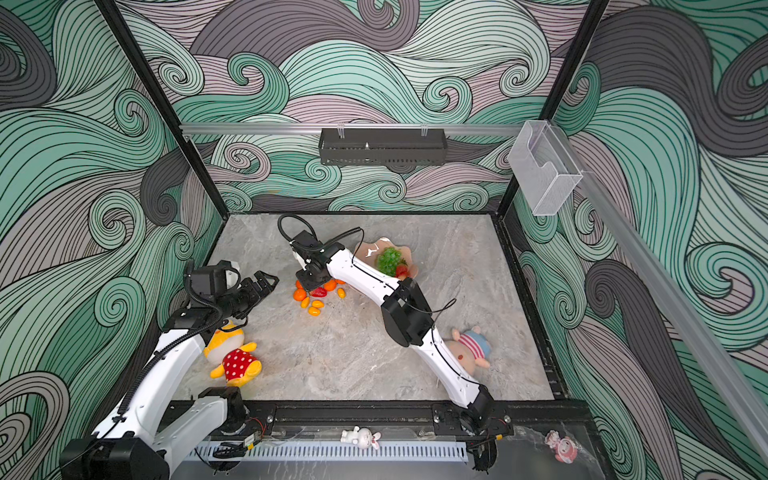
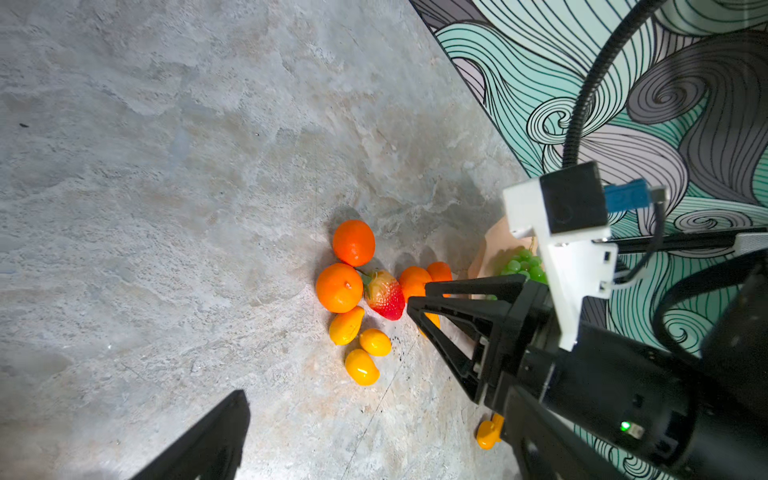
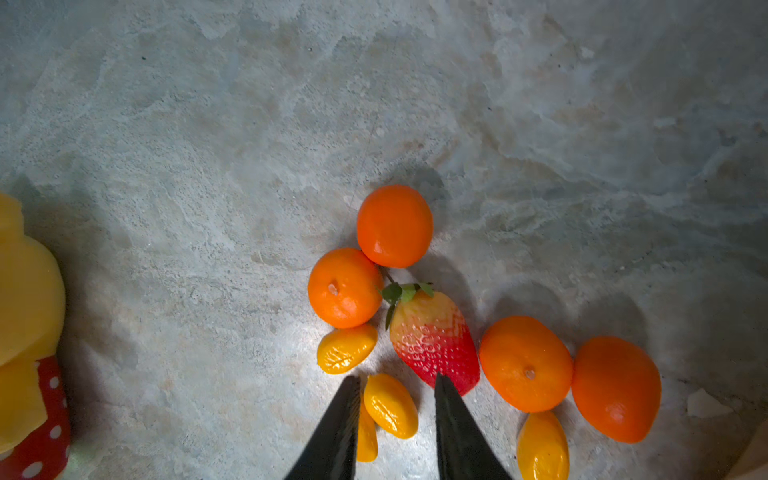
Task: Place and organize the fake fruits in the fruit bowl
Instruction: 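Swing the right gripper back over the fruit pile, then lower the right gripper onto the red strawberry, close and lift it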
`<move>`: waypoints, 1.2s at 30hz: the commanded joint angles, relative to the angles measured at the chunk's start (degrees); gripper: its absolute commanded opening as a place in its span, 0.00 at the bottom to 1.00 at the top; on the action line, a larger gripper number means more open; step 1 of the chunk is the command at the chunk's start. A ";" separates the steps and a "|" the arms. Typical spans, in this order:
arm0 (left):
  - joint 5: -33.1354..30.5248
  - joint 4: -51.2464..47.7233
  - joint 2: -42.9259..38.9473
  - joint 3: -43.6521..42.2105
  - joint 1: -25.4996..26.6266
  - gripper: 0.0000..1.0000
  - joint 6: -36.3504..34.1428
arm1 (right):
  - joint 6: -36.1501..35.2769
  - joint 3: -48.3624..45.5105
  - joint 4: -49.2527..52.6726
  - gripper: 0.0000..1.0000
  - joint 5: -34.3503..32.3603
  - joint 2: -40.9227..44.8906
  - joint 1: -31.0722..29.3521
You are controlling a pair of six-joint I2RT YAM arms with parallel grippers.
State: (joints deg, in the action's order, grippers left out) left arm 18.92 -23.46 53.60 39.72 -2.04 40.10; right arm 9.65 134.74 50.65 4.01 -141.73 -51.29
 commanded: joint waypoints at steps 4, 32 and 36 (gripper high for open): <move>3.14 -1.86 -0.87 -0.22 -1.30 0.99 -0.53 | -3.36 8.61 3.94 0.34 -3.05 -6.09 -0.92; 5.07 -1.70 -0.59 -0.44 -1.47 0.99 -1.60 | -4.82 16.09 6.22 0.33 -7.61 -14.10 -1.36; 5.16 -1.72 -0.45 -0.46 -1.43 0.99 -1.60 | -4.86 16.24 6.43 0.35 -7.61 -14.28 -1.36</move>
State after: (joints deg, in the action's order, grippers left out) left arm 23.07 -24.03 53.36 39.13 -3.01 39.42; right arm 4.89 149.38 55.77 -2.72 -154.10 -52.45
